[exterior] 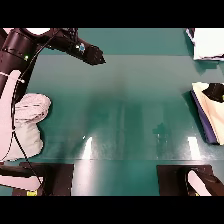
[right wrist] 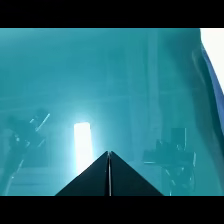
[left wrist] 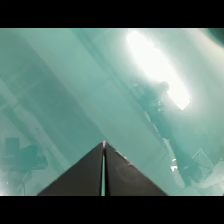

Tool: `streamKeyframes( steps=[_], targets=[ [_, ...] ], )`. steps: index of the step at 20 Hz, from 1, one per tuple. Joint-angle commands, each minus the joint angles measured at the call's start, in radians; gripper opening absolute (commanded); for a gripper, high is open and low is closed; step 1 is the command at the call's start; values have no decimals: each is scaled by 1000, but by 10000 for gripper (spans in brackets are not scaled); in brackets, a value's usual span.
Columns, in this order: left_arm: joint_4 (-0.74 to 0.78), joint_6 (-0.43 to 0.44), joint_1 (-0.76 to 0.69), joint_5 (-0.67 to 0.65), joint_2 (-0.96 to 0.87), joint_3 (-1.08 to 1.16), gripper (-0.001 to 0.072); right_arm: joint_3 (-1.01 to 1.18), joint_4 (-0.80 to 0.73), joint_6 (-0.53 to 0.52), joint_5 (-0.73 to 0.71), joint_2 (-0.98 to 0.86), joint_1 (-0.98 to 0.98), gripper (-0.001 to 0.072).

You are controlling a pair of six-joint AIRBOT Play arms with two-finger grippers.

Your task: Fold the shirts.

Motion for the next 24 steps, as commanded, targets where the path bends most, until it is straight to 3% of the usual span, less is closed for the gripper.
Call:
streamKeyframes(
  steps=[1, 15, 17, 19, 23, 24],
  targets=[
    [0, 0, 0, 1, 0, 0, 21, 0, 1, 0, 3, 1, 3, 13],
    [-34, -6, 0, 23, 0, 0, 21, 0, 1, 0, 63, 1, 3, 13],
    [-12, -16, 24, -47, 7, 28, 21, 0, 1, 0, 64, 1, 3, 13],
    [106, -57, 82, -183, 38, 78, 21, 0, 0, 0, 64, 1, 3, 13],
    [617, -117, 220, -390, 142, 65, 23, 0, 1, 0, 62, 1, 3, 13],
    [685, -117, 259, -442, 145, 51, 149, 0, 1, 0, 62, 1, 3, 13]
  ],
)
